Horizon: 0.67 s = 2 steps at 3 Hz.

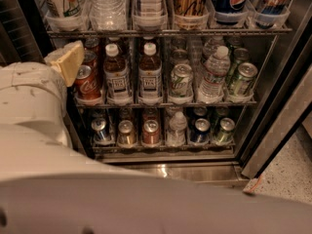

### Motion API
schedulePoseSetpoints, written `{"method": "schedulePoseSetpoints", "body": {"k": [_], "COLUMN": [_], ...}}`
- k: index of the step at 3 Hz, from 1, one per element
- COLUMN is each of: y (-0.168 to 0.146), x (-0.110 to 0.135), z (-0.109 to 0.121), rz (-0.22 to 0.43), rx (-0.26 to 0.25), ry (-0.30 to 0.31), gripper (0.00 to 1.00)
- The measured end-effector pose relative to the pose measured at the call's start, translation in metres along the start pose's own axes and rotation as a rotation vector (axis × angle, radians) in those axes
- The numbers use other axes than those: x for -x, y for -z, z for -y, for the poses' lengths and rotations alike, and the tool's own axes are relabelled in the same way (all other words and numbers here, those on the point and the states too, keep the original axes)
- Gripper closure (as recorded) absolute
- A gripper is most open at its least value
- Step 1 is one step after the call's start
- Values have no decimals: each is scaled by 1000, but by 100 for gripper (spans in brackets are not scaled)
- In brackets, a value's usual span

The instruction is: Pick 7up can from top shelf of fridge

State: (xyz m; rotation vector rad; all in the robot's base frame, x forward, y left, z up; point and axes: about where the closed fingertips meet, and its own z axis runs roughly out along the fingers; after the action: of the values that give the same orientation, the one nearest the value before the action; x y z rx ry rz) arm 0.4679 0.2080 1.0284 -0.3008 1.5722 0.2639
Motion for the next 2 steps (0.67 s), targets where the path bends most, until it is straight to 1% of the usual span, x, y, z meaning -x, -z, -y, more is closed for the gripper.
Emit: {"method": "schedulePoseSetpoints", "body": {"k": [1, 2], "y": [-19, -37], "x": [12, 26], "z": [14, 21], "rz": [28, 74], "rx": [-19, -76], "ry": [18, 4], "gripper": [9, 8]}}
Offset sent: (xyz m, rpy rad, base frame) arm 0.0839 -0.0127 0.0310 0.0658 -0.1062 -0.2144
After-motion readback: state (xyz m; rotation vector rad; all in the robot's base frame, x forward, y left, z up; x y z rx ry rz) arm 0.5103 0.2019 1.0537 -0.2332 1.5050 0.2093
